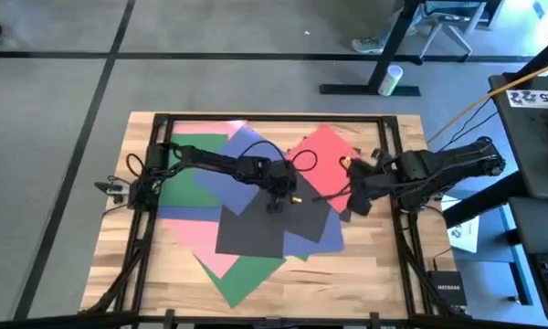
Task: Organize paper
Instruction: Move the red paper to the bottom right of the table
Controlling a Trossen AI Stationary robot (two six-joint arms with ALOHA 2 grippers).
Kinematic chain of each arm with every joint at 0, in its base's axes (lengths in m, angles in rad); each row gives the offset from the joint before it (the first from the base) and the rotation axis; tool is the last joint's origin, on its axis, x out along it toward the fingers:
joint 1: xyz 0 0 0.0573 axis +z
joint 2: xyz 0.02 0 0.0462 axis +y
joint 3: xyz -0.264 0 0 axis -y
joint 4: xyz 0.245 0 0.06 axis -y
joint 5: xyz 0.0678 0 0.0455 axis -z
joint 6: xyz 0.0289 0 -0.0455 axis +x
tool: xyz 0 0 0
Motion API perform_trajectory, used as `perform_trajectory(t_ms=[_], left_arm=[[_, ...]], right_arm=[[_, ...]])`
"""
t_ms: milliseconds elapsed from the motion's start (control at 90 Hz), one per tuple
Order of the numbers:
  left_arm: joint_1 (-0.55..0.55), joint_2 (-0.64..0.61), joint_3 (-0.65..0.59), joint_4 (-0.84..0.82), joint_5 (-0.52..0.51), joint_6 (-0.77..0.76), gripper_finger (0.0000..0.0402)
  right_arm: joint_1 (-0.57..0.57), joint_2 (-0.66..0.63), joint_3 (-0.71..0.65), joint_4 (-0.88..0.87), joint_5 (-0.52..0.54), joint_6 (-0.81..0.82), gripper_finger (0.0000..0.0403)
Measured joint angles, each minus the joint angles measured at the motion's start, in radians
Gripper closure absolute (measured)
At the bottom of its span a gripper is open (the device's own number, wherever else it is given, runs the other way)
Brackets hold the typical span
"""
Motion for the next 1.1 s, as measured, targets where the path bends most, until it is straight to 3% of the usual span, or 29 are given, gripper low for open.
perform_trajectory(t_ms=[233,400,533,856,1100], left_arm=[[-0.001,0.000,0.002,0.013,0.002,0.008,0.0401],[0.000,-0.002,0.002,0.017,0.002,0.007,0.0401],[0.000,-0.002,0.002,0.040,0.003,0.006,0.0401],[-0.001,-0.002,0.002,0.153,0.006,-0.026,0.0401],[-0.006,-0.003,0.002,0.370,0.099,-0.131,0.0401]], right_arm=[[-0.002,0.049,-0.254,0.154,0.004,-0.139,0.0344],[-0.003,0.084,-0.452,0.457,-0.022,-0.215,0.0284],[-0.001,0.087,-0.560,0.653,-0.068,-0.258,0.0259],[-0.002,0.087,-0.600,0.664,-0.069,-0.291,0.0254],[0.005,0.086,-0.600,0.661,-0.095,-0.313,0.0254]])
